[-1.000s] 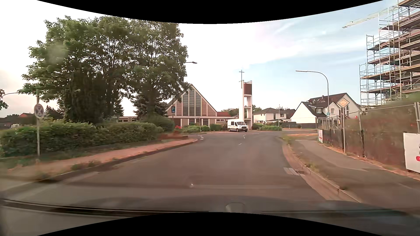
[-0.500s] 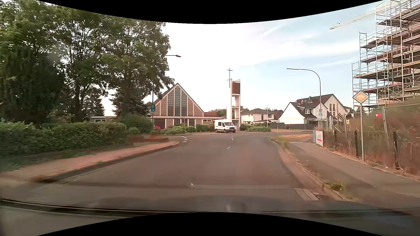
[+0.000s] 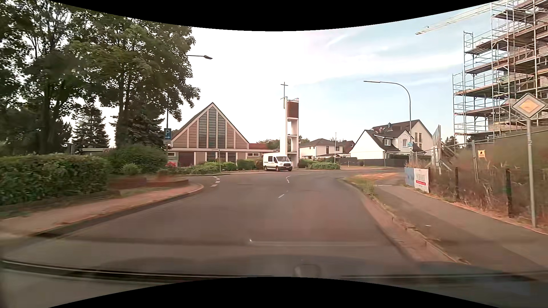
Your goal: Follow the waypoints while adhering to traffic rules and regulations
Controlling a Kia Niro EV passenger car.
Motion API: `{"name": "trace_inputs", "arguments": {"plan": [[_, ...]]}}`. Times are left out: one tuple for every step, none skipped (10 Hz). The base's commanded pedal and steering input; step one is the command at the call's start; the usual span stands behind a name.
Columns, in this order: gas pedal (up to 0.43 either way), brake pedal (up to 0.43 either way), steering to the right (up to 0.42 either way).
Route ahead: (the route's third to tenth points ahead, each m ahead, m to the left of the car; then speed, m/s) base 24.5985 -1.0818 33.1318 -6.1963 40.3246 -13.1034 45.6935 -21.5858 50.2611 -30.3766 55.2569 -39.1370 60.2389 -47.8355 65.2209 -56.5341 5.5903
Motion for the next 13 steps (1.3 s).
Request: {"name": "trace_inputs", "arguments": {"plan": [[0.228, 0.0, 0.079], [0.228, 0.0, 0.069], [0.228, 0.0, 0.055], [0.228, 0.0, 0.043], [0.22, 0.0, 0.029], [0.209, 0.0, 0.022], [0.209, 0.0, 0.02], [0.197, 0.0, 0.019], [0.169, 0.0, 0.022], [0.169, 0.0, 0.03], [0.169, 0.0, 0.037], [0.15, 0.0, 0.038], [0.15, 0.0, 0.034]]}}
